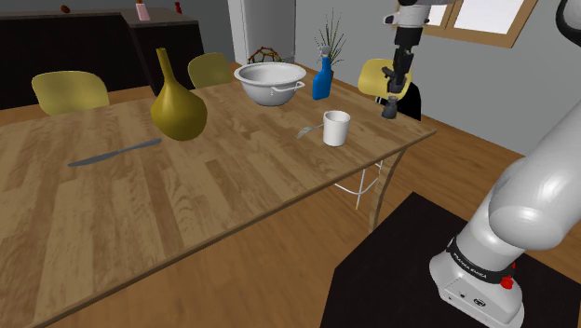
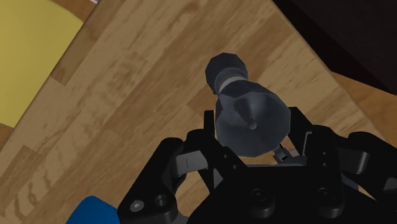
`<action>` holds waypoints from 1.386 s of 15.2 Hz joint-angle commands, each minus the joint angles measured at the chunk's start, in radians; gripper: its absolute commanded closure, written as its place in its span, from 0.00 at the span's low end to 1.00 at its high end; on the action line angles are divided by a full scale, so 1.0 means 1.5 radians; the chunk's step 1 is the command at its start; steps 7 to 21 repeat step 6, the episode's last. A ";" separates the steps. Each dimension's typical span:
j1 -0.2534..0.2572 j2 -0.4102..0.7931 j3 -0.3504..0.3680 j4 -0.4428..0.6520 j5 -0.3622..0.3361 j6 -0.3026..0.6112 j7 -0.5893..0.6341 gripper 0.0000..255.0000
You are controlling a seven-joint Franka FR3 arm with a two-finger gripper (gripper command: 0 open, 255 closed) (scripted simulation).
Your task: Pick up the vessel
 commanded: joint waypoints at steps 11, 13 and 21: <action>0.000 0.008 -0.001 0.056 0.004 -0.049 -0.003 1.00; 0.000 0.008 -0.001 0.056 0.004 -0.049 -0.003 1.00; 0.000 0.008 -0.001 0.056 0.004 -0.049 -0.003 1.00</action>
